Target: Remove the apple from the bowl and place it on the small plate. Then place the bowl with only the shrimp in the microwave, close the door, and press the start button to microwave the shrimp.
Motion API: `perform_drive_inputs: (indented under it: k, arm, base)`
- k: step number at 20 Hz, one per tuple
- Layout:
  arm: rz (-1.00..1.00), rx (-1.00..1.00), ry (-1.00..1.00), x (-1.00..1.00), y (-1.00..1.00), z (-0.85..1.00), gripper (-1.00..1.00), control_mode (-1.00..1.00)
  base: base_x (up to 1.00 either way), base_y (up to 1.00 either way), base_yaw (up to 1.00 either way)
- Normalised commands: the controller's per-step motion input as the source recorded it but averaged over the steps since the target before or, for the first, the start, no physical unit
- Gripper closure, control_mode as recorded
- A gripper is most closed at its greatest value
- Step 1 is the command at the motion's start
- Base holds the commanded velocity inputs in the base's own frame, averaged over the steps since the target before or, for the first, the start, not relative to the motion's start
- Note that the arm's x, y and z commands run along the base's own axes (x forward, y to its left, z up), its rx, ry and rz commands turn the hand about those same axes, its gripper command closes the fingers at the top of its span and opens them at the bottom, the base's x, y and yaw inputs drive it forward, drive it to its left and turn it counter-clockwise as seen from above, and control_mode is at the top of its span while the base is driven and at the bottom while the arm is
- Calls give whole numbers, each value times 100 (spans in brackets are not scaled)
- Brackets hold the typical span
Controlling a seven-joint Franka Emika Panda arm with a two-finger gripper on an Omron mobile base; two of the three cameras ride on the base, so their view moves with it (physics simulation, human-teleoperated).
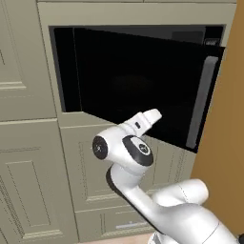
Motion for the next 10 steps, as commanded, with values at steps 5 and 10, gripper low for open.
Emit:
perform_drive_inputs:
  k: [5,10]
  arm:
    - [25,13,8,91,-59,15,-100,-100]
    - [17,8,15,81,-24,26,-100,-100]
  base:
    - [0,0,0]
    - [0,0,0]
